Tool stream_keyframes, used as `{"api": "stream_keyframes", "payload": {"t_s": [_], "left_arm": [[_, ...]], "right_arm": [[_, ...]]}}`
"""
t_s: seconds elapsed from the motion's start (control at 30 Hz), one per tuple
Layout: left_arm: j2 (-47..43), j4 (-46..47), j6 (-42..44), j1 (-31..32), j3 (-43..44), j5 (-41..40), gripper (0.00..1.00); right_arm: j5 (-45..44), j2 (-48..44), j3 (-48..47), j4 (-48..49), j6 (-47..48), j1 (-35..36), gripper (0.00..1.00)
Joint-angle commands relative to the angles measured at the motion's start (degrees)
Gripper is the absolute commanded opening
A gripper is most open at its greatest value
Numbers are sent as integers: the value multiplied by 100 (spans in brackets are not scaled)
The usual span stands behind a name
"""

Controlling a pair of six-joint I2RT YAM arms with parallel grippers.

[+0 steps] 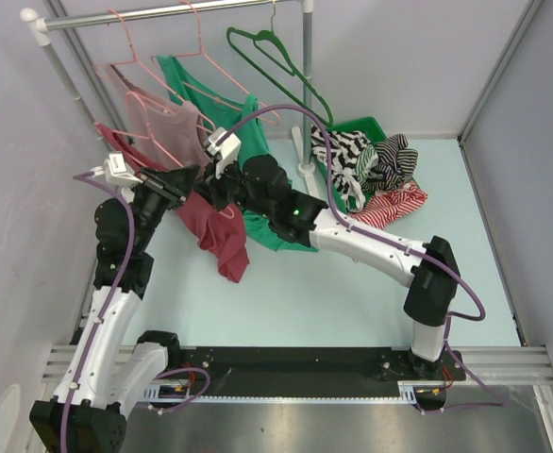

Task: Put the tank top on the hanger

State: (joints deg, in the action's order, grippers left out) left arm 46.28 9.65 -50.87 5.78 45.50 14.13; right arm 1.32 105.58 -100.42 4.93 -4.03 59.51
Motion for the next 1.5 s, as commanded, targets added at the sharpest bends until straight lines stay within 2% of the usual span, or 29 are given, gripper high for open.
{"api": "stream_keyframes", "payload": {"t_s": [0.0, 0.23, 0.37, 0.5, 0.57, 0.6, 0.7, 0.77, 0.8, 0.87, 0.97, 1.33, 1.47], "left_arm": [[83, 388, -72, 63, -85, 204, 19], [135, 389, 51, 55, -14, 230, 0], [162, 371, 121, 55, 29, 248, 0], [153, 371, 253, 55, 65, 257, 0], [153, 336, 384, 55, 126, 266, 0], [162, 318, 455, 55, 161, 318, 0], [241, 91, 780, 46, 381, 389, 0], [267, -15, 973, 20, 521, 424, 0], [311, -59, 1009, -41, 565, 467, 0], [320, -103, 1053, -155, 592, 520, 0], [434, -104, 1071, -270, 618, 678, 0], [399, -279, 1010, -613, 812, 968, 0], [495, -61, 632, -1157, 899, 1450, 0]], "right_arm": [[26, 42, -408, 738, 25, 123, 0], [0, -20, -250, 790, 52, 158, 0], [-9, -134, 57, 983, 52, 158, 4], [-9, -204, 154, 1063, 78, 158, 12], [0, -231, 181, 1107, 87, 158, 21], [8, -248, 198, 1115, 96, 158, 33], [0, -292, 260, 1116, 122, 158, 51], [-27, -380, 330, 1089, 131, 158, 60], [-44, -424, 478, 1141, 131, 158, 75], [-79, -608, 654, 1221, 131, 158, 87], [-88, -871, 962, 1361, 131, 158, 97], [-703, -1917, 1999, 1493, 254, 132, 100], [-905, -2374, 2527, 1511, 228, 105, 100]]}}
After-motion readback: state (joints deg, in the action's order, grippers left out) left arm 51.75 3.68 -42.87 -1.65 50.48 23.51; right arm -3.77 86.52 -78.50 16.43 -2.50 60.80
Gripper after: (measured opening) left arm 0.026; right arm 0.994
